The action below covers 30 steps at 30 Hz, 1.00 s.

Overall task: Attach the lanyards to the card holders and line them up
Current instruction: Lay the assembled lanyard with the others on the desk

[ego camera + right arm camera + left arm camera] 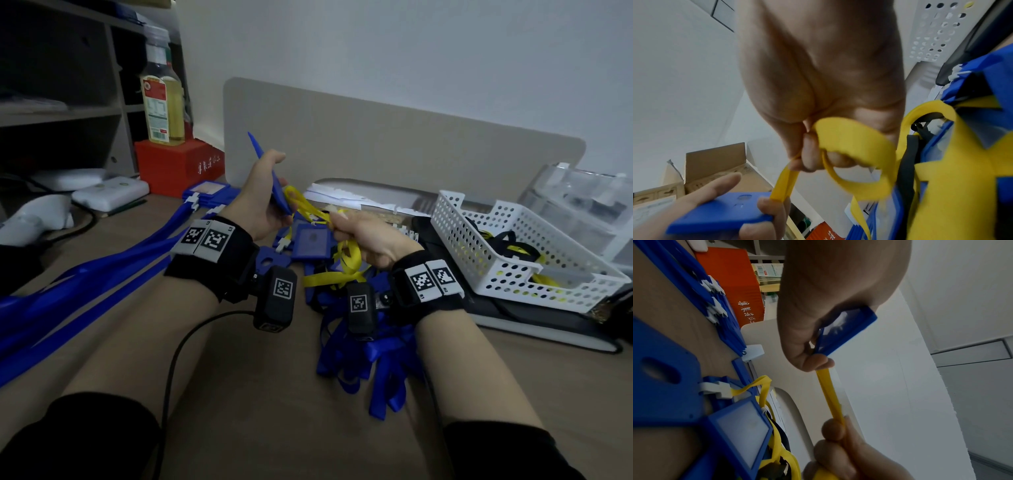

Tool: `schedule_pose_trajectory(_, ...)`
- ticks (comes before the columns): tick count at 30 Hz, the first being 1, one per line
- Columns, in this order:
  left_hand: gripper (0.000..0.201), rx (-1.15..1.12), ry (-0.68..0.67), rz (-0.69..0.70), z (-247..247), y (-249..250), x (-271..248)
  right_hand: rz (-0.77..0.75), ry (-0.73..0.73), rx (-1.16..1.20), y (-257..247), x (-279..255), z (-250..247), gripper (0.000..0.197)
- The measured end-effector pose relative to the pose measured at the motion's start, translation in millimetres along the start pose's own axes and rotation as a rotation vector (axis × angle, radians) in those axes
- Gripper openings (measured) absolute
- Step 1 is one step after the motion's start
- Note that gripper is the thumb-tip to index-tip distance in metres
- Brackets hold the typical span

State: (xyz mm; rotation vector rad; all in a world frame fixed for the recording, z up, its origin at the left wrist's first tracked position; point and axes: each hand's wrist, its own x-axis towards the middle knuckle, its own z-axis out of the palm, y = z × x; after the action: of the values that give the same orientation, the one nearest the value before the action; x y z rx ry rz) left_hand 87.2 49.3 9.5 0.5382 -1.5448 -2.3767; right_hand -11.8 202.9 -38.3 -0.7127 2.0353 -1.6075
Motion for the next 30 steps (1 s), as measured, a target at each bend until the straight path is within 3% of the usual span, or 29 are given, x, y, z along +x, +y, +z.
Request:
schedule_pose_trajectory(6,0.039,0.14,-0.032,-0.039,3,-6,3,0.028,0.21,0.225,-4,-4,-28,0.03)
schedule_pose_trajectory(12,0.042,0.248,-0.146,-0.066,17,-12,2,-0.056,0.742,0.286,-40,-23,-88,0.025)
schedule_pose_trajectory(14,0.048,0.329,-0.188,-0.09,22,-14,-2,-0.072,0.857,0.098,-53,-40,-105,0.016)
schedule_pose_trajectory(17,0.054,0.424,-0.215,-0.103,29,-17,-7,0.132,0.899,-0.444,-57,-65,-126,0.015)
schedule_pose_trajectory(20,0.059,0.468,-0.227,-0.088,33,-19,-9,0.256,0.899,-0.658,-49,-76,-142,0.017)
schedule_pose_trajectory(22,0.067,0.483,-0.227,-0.08,34,-19,-9,0.271,0.949,-0.542,-41,-76,-150,0.029)
schedule_pose_trajectory(24,0.075,0.499,-0.231,-0.076,35,-19,-7,0.285,0.906,-0.537,-34,-74,-148,0.044)
schedule_pose_trajectory(27,0.081,0.528,-0.233,-0.068,37,-22,-6,0.255,0.919,-0.341,-30,-64,-149,0.051)
schedule_pose_trajectory(30,0.084,0.556,-0.233,-0.075,40,-24,-4,0.204,0.968,-0.296,-26,-42,-146,0.062)
